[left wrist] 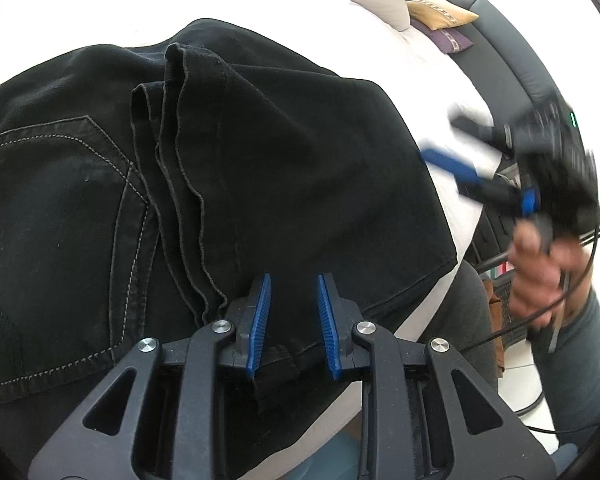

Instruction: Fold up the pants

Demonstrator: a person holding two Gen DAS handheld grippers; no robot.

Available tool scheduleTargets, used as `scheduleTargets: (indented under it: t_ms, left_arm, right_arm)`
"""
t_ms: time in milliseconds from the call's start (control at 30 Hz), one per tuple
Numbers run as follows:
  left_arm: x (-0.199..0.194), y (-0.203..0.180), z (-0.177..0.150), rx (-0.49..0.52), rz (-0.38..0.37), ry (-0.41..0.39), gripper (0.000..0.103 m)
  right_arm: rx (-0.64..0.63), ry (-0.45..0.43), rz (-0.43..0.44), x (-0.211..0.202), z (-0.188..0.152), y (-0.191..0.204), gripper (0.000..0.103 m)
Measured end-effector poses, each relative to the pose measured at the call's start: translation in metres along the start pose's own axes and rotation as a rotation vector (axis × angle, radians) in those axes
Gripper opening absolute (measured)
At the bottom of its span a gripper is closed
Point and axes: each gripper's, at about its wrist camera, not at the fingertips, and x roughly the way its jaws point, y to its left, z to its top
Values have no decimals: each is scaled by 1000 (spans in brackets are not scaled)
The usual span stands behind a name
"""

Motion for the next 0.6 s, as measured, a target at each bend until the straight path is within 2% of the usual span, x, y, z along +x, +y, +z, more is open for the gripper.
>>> scheduleTargets:
  t_ms: [67, 200, 233, 300, 367, 467, 533, 600]
  left_arm:
    - [-4, 5, 3, -8, -5, 3, 23]
    - [-4, 8, 3, -9, -7, 4, 23]
    - [-5, 11, 3, -9, -8, 5, 23]
    - [-5, 11, 3, -10, -11, 7, 23]
    - [-5, 15, 5, -17, -21, 8, 23]
    - [-4, 18, 6, -23, -31, 9, 23]
    - [-4, 22, 6, -26, -37, 8, 23]
    - [-3, 25, 6, -31, -45, 6, 23]
  right_arm:
    - [-9, 40, 47, 22, 21, 10, 58]
    - [29, 195, 102, 81, 45, 16, 59]
    - [43, 243, 96, 101, 47, 16, 59]
    - [54, 288, 70, 116, 49, 12, 59]
    - [69, 288, 65, 128, 54, 10, 59]
    - [112, 281, 73, 126, 60, 8, 59]
    - [67, 272, 67, 119, 59, 20, 59]
    - [42, 256, 109, 107, 53, 26, 66]
